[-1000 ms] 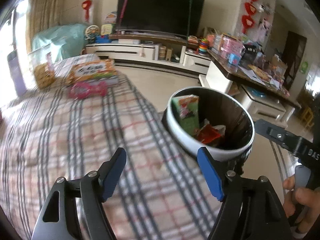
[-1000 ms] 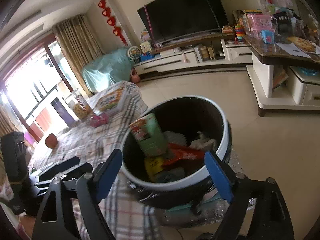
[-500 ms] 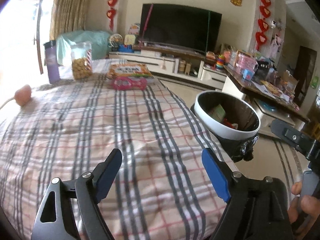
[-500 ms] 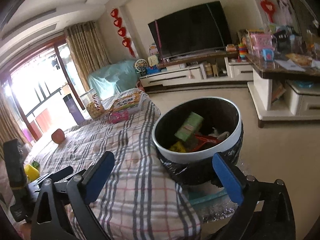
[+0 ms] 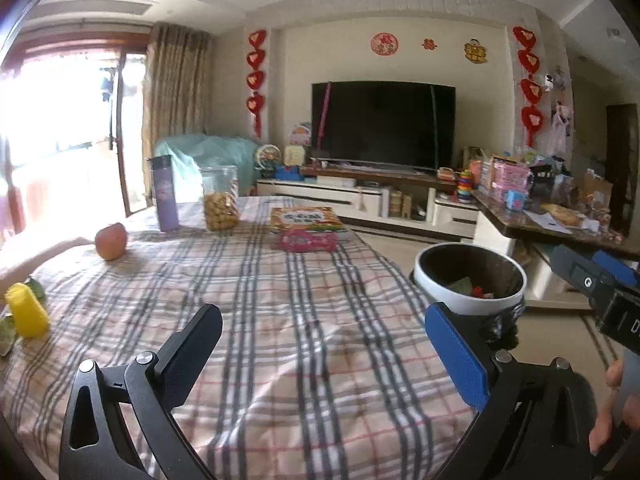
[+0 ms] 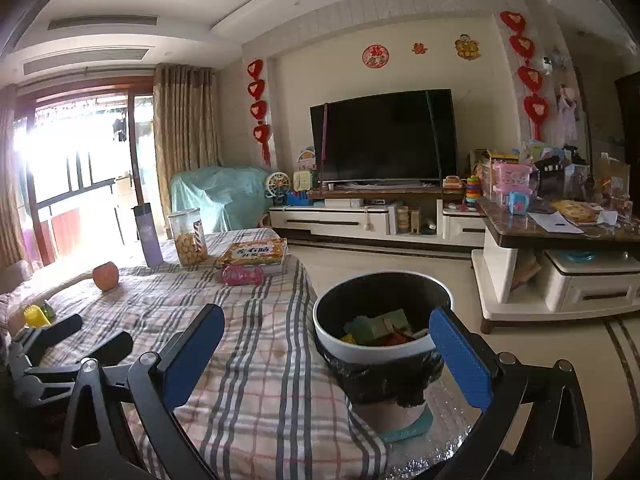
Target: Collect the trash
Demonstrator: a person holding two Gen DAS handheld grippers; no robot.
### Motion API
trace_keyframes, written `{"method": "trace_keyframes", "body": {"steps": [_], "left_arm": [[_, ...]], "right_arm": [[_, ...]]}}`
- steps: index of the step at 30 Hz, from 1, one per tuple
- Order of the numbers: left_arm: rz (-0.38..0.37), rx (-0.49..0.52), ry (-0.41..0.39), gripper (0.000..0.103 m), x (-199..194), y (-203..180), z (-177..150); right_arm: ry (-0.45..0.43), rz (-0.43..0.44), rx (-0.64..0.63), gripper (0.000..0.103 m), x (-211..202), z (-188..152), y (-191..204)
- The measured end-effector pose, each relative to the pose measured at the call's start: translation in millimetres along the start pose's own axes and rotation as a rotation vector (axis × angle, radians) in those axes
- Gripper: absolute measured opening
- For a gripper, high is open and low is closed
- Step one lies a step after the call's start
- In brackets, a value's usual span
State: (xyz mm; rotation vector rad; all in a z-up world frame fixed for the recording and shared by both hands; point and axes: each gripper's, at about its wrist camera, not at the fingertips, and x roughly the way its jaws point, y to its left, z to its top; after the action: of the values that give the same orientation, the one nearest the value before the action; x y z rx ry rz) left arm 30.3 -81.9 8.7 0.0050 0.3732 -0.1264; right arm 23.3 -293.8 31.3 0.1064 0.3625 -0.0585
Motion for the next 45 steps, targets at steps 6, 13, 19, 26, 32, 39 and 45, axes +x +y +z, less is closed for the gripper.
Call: {"method": "trace_keyframes", "body": {"steps": [6, 13, 19, 26, 32, 39, 45], "left_arm": [[0.06, 0.021, 0.006, 0.103, -1, -9, -17], [0.06, 0.015, 0.01, 0.103, -1, -5, -13], [0.068, -0.003, -0.008, 0.103, -2, 2, -14], [0.066, 0.009, -0.024, 0.102, -4, 1, -18], [0.067, 0.011, -0.026, 0.102, -4, 2, -19], [0.068, 0.013, -0.03, 0.102, -3, 1, -20], [0.059, 0.016, -0.027, 0.102, -4, 1, -20]], "right_arm": [[-0.017, 0.003, 0.007, 0.103, -3, -15, 3], [-0.014, -0.016, 0.003, 0.103, -2, -20, 4], [-0.003, -0.024, -0.008, 0.103, -1, -23, 5], [0.001, -0.017, -0.001, 0.103, -1, -25, 5], [0.007, -0.01, 0.006, 0.103, -2, -29, 6], [0.003, -0.005, 0.008, 0.103, -4, -28, 7], [0.0, 0.003, 0.01, 0.103, -8, -26, 7]]}}
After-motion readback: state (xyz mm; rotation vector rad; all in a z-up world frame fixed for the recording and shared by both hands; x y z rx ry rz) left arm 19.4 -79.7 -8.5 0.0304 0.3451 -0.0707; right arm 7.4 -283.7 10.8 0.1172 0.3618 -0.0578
